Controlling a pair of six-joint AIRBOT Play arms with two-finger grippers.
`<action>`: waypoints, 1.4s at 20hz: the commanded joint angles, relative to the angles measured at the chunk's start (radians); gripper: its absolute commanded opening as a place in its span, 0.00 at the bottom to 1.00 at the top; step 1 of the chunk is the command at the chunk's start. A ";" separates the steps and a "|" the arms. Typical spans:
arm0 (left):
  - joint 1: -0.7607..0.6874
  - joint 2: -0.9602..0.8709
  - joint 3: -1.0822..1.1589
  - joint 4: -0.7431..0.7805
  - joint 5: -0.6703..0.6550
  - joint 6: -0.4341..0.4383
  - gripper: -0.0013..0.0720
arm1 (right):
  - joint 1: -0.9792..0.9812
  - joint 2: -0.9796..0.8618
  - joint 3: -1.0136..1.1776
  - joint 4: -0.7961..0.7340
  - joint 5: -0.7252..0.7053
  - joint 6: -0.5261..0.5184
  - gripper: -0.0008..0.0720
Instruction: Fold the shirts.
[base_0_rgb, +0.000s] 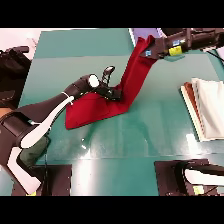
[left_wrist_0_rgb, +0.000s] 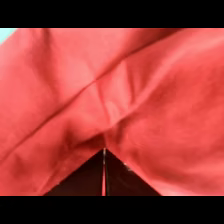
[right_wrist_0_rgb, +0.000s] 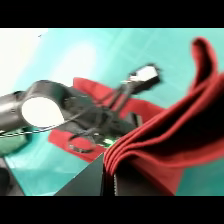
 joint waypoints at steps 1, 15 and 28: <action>0.062 0.056 0.014 0.056 -0.065 -0.016 0.05 | 0.083 0.002 0.011 0.005 -0.056 0.014 0.03; 0.535 0.729 0.014 0.412 -0.224 -0.012 0.05 | 0.699 -0.354 0.121 0.089 -0.536 -0.058 0.51; 0.351 0.721 0.010 0.407 -0.220 0.023 0.05 | 0.056 -0.202 -0.424 -0.117 -0.236 0.054 0.81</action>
